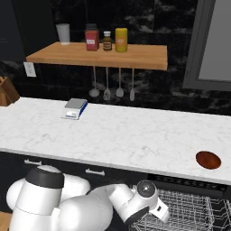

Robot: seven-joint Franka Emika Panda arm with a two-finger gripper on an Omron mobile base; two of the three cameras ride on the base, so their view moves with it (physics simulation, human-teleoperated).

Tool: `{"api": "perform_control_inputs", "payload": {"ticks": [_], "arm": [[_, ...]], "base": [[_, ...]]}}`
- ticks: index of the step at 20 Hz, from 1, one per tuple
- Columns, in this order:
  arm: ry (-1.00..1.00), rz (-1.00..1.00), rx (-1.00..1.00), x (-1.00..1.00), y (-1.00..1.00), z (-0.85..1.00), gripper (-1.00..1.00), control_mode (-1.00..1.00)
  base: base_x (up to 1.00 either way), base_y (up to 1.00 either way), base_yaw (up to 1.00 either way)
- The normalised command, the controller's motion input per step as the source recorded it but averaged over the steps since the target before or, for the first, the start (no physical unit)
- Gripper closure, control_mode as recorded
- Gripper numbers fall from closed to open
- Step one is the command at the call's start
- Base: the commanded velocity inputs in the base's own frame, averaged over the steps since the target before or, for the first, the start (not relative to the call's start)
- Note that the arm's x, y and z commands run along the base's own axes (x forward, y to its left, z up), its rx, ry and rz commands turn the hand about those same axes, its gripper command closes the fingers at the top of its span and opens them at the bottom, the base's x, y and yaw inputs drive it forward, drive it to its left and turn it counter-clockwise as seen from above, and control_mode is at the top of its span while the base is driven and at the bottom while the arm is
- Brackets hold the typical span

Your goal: Pick up the cup and bowl from the counter, place them in the dishwasher, and close the dishwasher door.

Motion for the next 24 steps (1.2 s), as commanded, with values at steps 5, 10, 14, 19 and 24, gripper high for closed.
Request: {"api": "perform_control_inputs", "payload": {"ticks": [5, 10, 14, 19, 24], "arm": [[0.00, 0.00, 0.00, 0.58, -0.12, 0.00, 1.00, -1.00], [0.00, 0.00, 0.00, 0.12, -0.04, -0.24, 1.00, -1.00], [0.01, 0.00, 0.00, 0.00, 0.00, -0.58, 1.00, -1.00], [0.08, 0.00, -0.02, 0.00, 0.00, -0.60, 1.00, -1.00], [0.07, 0.00, -0.01, 0.00, 0.00, -0.32, 1.00, -1.00]], "base": [[0.00, 0.00, 0.00], [0.00, 0.00, 0.00], [0.00, 0.00, 0.00], [0.00, 0.00, 0.00], [0.00, 0.00, 0.00]]}}
